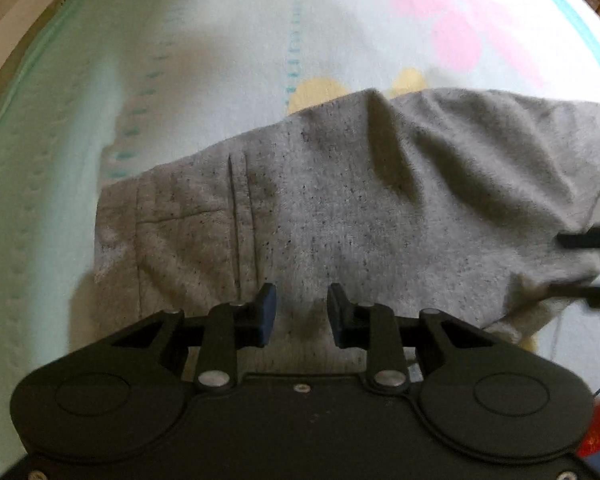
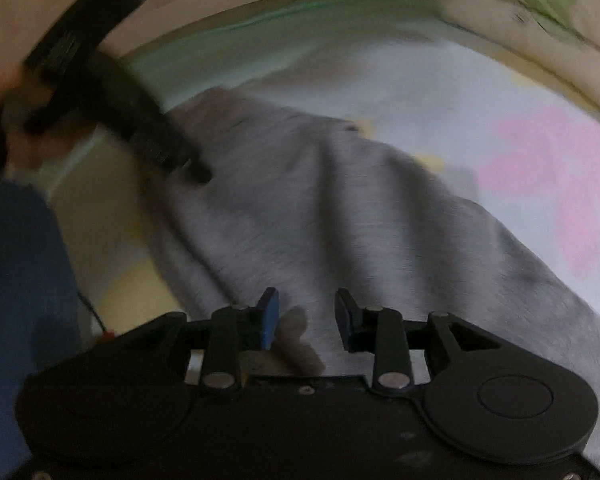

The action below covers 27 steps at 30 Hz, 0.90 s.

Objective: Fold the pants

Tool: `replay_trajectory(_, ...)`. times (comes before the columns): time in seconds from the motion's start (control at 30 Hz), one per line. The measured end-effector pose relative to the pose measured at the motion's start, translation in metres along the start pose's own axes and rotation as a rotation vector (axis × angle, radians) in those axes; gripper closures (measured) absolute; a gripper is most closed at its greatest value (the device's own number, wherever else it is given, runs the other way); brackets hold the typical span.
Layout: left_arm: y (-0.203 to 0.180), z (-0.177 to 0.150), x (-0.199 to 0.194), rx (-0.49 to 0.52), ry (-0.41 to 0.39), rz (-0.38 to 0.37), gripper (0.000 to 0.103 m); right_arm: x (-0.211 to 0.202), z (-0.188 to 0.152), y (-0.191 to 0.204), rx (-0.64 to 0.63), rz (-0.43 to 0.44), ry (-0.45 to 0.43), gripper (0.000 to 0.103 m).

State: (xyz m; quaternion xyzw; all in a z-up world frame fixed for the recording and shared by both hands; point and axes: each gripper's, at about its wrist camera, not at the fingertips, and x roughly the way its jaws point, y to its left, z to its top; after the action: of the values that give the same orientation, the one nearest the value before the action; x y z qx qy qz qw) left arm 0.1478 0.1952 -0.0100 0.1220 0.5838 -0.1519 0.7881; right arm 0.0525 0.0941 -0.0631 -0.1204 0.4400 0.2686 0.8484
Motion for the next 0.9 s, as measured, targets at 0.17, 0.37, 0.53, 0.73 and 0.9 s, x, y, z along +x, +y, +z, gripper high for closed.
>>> replay_trajectory(0.17, 0.007, -0.009, -0.013, -0.005, -0.036, 0.019, 0.062, 0.023, 0.001, 0.016, -0.130, 0.009, -0.006, 0.066)
replay_trajectory(0.37, 0.015, -0.010, -0.024, -0.041, -0.056, 0.032, 0.062, 0.056, -0.008, 0.037, -0.229, -0.096, 0.005, 0.069)
replay_trajectory(0.53, 0.014, -0.011, -0.028, -0.039, -0.066, 0.041, 0.062, 0.059, -0.005, 0.024, -0.126, -0.043, 0.025, 0.098)
replay_trajectory(0.73, 0.006, -0.006, -0.041, -0.032, -0.124, 0.019, 0.053, 0.022, -0.011, 0.035, -0.196, 0.087, 0.028, 0.098)
replay_trajectory(0.9, -0.008, 0.007, -0.037, -0.001, -0.171, -0.002, 0.050, 0.045, -0.019, 0.033, -0.195, 0.113, 0.107, 0.098)
